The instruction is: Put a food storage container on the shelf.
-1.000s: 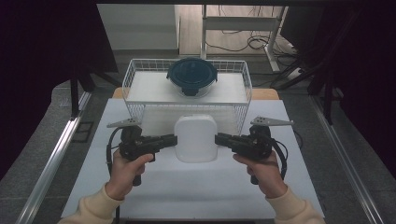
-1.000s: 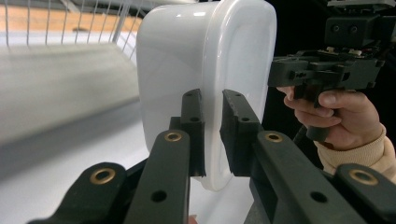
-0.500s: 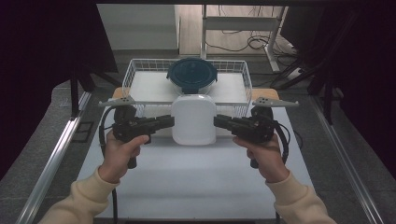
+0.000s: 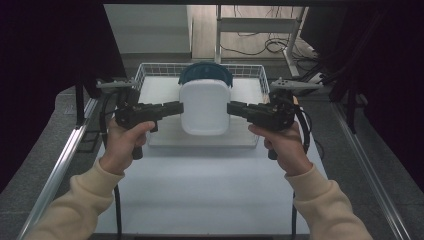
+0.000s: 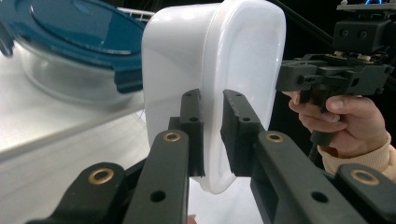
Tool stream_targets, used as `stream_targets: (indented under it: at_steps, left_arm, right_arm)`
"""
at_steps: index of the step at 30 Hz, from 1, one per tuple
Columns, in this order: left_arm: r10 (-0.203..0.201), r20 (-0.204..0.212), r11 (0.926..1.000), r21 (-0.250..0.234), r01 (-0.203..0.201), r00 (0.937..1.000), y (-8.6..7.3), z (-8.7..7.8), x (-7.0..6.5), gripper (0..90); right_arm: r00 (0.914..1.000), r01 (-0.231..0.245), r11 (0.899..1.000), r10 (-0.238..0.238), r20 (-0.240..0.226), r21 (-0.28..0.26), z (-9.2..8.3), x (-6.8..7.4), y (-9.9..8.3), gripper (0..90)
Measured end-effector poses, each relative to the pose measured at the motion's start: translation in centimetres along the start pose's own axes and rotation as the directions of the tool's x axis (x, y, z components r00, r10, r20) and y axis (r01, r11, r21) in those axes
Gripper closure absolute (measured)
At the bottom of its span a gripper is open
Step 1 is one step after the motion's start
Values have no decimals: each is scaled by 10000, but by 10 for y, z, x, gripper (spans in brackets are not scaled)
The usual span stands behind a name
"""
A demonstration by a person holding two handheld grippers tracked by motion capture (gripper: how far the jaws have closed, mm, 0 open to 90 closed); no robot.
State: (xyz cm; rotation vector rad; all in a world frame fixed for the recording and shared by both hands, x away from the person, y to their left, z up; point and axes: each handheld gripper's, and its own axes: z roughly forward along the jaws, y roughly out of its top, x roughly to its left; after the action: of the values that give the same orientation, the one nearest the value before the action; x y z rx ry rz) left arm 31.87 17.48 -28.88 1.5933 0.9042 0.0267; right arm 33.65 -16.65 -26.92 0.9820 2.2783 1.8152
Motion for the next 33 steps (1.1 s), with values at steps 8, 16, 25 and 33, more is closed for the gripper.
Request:
stream_targets:
  at_steps: [8, 16, 25, 33]
  left_arm:
    - [140, -159, 9999, 41, -139, 9998, 24, 2, 2, 792]
    - [147, -252, 9999, 31, -146, 9996, 44, 4, 7, 790]
    - [143, -364, 9997, 184, -136, 9992, 65, 11, 15, 790]
    - [-80, -505, 9995, 289, 95, 9987, 76, 19, 32, 790]
  right_arm:
    - [10000, 56, 9999, -56, -35, -159, 3, -7, 19, 804]
    - [9999, 135, 9997, -136, -19, -181, 9, -14, 38, 803]
    - [10000, 46, 10000, -46, 33, -65, 18, -30, 59, 804]
    - [9999, -142, 9999, 142, 59, 13, 30, -43, 68, 802]
